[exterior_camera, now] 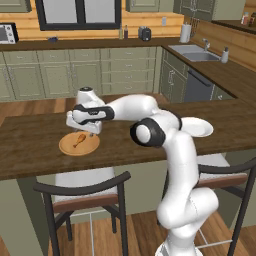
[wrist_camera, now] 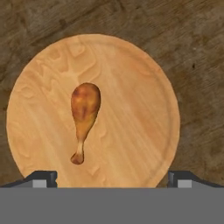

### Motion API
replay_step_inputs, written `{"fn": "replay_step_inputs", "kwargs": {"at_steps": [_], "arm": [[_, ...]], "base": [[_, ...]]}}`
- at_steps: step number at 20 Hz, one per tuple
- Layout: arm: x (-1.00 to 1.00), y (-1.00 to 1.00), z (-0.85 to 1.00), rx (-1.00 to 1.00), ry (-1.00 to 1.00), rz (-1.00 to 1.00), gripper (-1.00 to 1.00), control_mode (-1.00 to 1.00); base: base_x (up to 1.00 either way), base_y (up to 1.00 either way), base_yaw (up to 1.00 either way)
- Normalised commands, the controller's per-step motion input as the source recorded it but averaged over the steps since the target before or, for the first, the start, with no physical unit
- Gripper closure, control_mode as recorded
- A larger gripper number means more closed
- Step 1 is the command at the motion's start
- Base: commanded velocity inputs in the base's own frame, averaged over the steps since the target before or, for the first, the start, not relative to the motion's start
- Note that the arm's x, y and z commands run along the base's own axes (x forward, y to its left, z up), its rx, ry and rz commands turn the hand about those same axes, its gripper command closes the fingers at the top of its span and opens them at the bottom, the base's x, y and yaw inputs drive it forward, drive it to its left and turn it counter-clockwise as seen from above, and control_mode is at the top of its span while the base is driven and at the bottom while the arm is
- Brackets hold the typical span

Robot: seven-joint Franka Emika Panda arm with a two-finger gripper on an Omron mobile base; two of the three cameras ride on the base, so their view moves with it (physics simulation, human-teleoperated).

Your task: Pick the chicken drumstick and squash from their plates and place them in the bowl. Then put the bowl in the fridge.

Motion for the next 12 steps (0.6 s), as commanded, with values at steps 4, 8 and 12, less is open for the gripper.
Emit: {"fn": "replay_step_inputs", "kwargs": {"at_steps": [4,8,12], "arm": [[0.19,0.03,-0.22,-0.02,0.00,-0.02,-1.00,-1.00],[0.23,0.00,-0.23,0.00,0.00,-0.02,-1.00,-1.00],[0.34,0.01,-0.37,0.00,0.01,-0.01,-1.00,-1.00]], "base": [[0.00,0.00,0.00],[0.00,0.00,0.00],[0.00,0.00,0.00]]}}
